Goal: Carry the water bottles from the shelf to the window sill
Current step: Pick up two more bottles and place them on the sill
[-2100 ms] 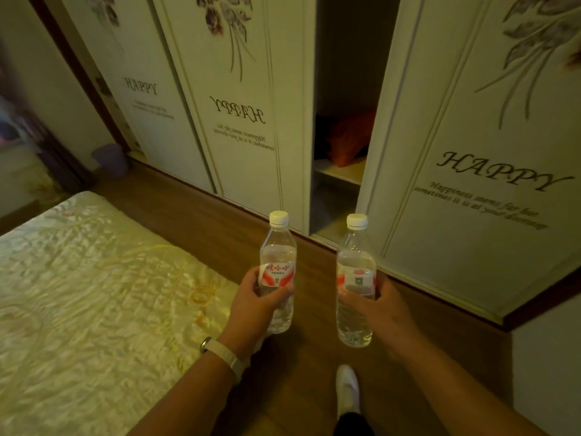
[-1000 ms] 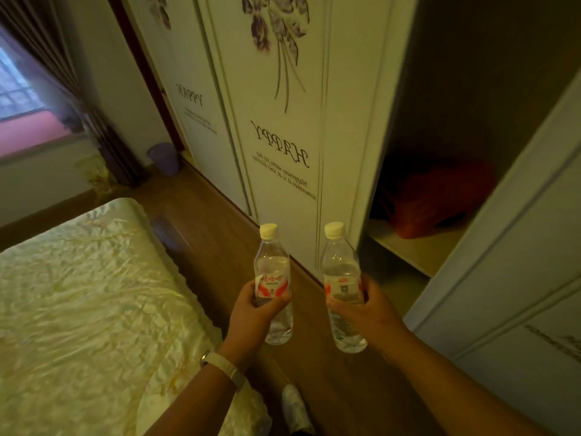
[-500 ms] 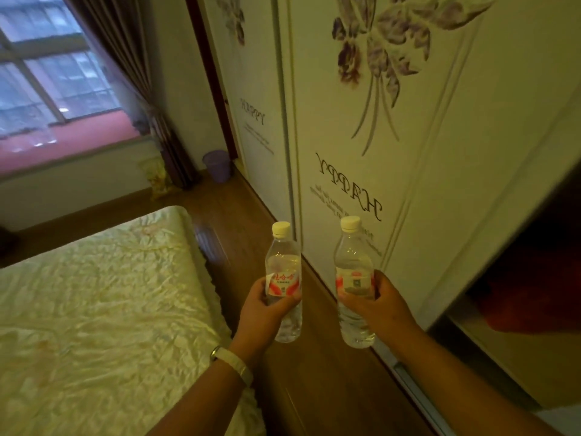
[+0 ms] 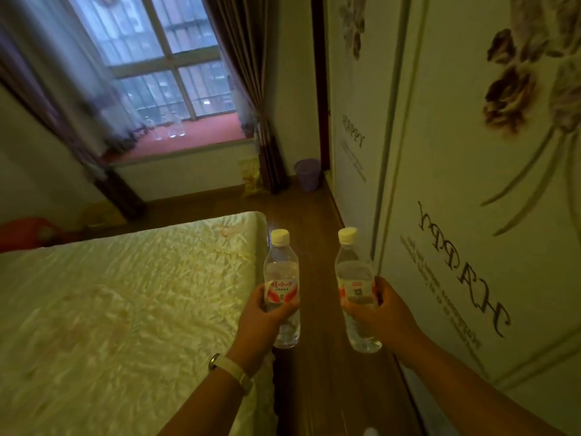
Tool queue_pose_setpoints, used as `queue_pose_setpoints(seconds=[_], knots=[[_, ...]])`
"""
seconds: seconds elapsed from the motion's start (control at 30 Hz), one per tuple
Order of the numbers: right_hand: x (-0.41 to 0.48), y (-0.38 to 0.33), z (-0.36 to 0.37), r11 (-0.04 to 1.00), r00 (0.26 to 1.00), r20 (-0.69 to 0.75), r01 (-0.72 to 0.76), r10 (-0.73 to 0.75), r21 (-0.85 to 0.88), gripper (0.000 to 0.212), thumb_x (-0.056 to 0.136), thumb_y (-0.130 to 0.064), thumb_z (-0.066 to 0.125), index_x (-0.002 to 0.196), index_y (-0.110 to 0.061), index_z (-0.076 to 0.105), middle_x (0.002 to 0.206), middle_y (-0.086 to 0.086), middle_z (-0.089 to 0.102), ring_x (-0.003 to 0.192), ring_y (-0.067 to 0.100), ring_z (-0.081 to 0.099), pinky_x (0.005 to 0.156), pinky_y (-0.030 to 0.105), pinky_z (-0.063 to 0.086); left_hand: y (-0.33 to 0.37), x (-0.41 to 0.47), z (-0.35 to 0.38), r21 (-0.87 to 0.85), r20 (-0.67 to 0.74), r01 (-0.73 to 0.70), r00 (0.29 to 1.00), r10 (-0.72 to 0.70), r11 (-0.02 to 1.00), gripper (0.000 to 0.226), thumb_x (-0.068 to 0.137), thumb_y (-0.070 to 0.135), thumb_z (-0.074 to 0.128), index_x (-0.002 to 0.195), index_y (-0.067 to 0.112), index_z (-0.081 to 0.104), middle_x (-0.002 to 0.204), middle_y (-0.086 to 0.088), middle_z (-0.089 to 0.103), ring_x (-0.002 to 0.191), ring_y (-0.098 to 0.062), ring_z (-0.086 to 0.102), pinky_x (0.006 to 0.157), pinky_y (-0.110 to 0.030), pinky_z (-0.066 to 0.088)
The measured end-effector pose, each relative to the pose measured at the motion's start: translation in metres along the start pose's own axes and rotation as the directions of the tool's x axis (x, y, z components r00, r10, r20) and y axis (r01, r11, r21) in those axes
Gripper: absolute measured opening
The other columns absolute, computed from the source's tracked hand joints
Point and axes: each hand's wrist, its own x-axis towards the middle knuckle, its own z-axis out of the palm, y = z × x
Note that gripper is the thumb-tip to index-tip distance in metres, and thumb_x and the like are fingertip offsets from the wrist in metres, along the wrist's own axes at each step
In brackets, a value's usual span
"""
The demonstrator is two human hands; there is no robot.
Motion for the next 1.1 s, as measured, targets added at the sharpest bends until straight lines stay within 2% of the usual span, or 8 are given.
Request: queue_pose_setpoints(seconds=[0.07, 0.17, 0.27, 0.4, 0.57, 0.67, 0.9, 1.1], knots=[[0.029, -0.011, -0.009, 1.0, 0.996, 0.089, 0.023, -0.024, 0.018, 0.032, 0.08, -0.021, 0.08, 0.104, -0.016, 0.06, 0.077, 0.006, 0.071, 0.055, 0.016, 0.069, 0.046, 0.025, 0.051, 0.011, 0.019, 0.009, 0.005, -0.051, -0.019, 0.999, 0.019, 1.0, 0.049, 0.064, 0.03, 0.09, 0.107, 0.025, 0.067, 0.093, 0.005, 0.079, 0.081, -0.012, 0.076, 0.061, -0.017, 0.056], [0.069, -0.029, -0.017, 0.996, 0.994, 0.056, 0.091, -0.092, 0.024, 0.034, 0.076, -0.021, 0.083, 0.098, -0.032, 0.06, 0.084, -0.002, 0.071, 0.064, 0.004, 0.07, 0.047, 0.012, 0.049, 0.027, 0.046, 0.018, 0.006, -0.112, -0.06, 0.992, 0.061, 0.998, 0.049, 0.062, 0.034, 0.089, 0.105, 0.026, 0.068, 0.094, 0.004, 0.079, 0.082, -0.014, 0.076, 0.063, -0.017, 0.057], [0.101, -0.043, -0.02, 0.993, 0.99, 0.081, 0.118, -0.117, -0.005, 0.039, 0.076, -0.025, 0.083, 0.104, -0.034, 0.057, 0.095, -0.007, 0.069, 0.077, 0.003, 0.068, 0.058, 0.013, 0.047, 0.035, 0.067, 0.022, 0.01, -0.145, -0.068, 0.987, 0.069, 0.998, 0.04, 0.072, 0.021, 0.087, 0.106, 0.024, 0.067, 0.094, 0.004, 0.078, 0.084, -0.014, 0.076, 0.065, -0.018, 0.057], [0.144, -0.053, -0.018, 0.995, 0.989, 0.11, 0.096, -0.097, 0.015, 0.049, 0.076, -0.028, 0.083, 0.117, -0.028, 0.055, 0.103, -0.006, 0.067, 0.088, 0.006, 0.065, 0.063, 0.017, 0.048, 0.046, 0.098, 0.021, -0.008, -0.199, -0.074, 0.977, 0.071, 0.997, 0.036, 0.076, 0.015, 0.085, 0.106, 0.021, 0.067, 0.093, 0.002, 0.078, 0.086, -0.018, 0.075, 0.071, -0.029, 0.058], [0.2, -0.064, -0.003, 0.997, 0.986, 0.145, 0.08, -0.082, 0.018, 0.048, 0.077, -0.027, 0.082, 0.116, -0.029, 0.054, 0.105, -0.005, 0.067, 0.086, 0.003, 0.064, 0.061, 0.015, 0.046, 0.053, 0.149, 0.015, -0.038, -0.241, -0.076, 0.968, 0.064, 0.996, 0.037, 0.076, 0.014, 0.083, 0.107, 0.023, 0.066, 0.093, 0.005, 0.078, 0.084, -0.012, 0.075, 0.065, -0.02, 0.057], [0.242, -0.073, 0.013, 0.996, 0.98, 0.184, 0.084, -0.079, -0.02, 0.044, 0.077, -0.028, 0.083, 0.11, -0.036, 0.055, 0.1, -0.013, 0.065, 0.079, -0.002, 0.064, 0.052, 0.01, 0.048, 0.053, 0.195, 0.008, -0.051, -0.245, -0.068, 0.968, 0.054, 0.996, 0.039, 0.077, 0.016, 0.083, 0.112, 0.021, 0.066, 0.096, 0.003, 0.078, 0.085, -0.013, 0.075, 0.069, -0.024, 0.056], [0.358, -0.104, 0.063, 0.991, 0.981, 0.17, 0.108, -0.094, -0.075, 0.047, 0.077, -0.023, 0.083, 0.112, -0.034, 0.053, 0.103, -0.01, 0.066, 0.087, 0.003, 0.065, 0.054, 0.009, 0.051, 0.054, 0.332, -0.019, -0.099, -0.2, -0.077, 0.978, 0.056, 0.992, 0.039, 0.076, 0.02, 0.085, 0.111, 0.023, 0.066, 0.098, 0.005, 0.078, 0.086, -0.013, 0.076, 0.065, -0.019, 0.058], [0.449, -0.146, 0.098, 0.983, 0.983, 0.137, 0.137, -0.12, -0.123, 0.047, 0.08, -0.016, 0.08, 0.12, -0.02, 0.055, 0.105, -0.001, 0.067, 0.093, 0.009, 0.066, 0.065, 0.016, 0.052, 0.078, 0.442, -0.052, -0.109, -0.161, -0.068, 0.986, 0.05, 0.992, 0.04, 0.075, 0.02, 0.085, 0.11, 0.023, 0.066, 0.099, 0.003, 0.078, 0.086, -0.011, 0.075, 0.065, -0.018, 0.057]])
